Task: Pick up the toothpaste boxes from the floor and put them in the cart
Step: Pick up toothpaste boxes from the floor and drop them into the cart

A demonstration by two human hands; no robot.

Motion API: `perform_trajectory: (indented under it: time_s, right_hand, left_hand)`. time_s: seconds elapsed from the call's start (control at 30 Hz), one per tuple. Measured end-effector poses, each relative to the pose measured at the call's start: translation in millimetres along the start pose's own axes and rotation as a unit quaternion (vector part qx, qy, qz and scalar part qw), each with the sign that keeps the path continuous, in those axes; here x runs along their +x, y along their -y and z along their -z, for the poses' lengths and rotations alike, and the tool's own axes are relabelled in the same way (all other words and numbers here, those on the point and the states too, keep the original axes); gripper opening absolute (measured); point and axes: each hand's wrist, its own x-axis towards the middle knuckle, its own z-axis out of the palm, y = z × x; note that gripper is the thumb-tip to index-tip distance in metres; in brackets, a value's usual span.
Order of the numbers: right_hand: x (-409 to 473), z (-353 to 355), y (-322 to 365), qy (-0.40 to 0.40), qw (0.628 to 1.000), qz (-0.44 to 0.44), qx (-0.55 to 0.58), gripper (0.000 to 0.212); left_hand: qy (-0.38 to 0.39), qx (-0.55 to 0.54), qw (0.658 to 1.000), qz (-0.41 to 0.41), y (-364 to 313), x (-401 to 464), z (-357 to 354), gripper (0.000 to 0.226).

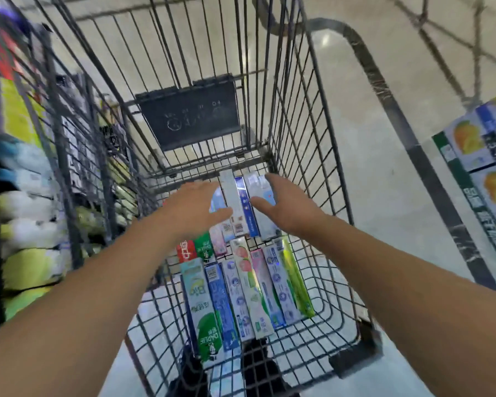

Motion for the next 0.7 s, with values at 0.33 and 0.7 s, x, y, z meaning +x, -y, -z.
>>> perform_trajectory:
  time_s: [0.33,0.7]
  right_hand:
    - [-138,109,95,-0.016,0.969,0.128,-0.211,0.115]
    - [-263,107,192,-0.032,0.939,0.181,-0.291,0.109]
  left_hand:
    - [-0.045,0.173,0.982,0.055,-23,-193,112,0.105]
    - [-0.132,0.115,0.982,0.075,-21,-390,123,0.107]
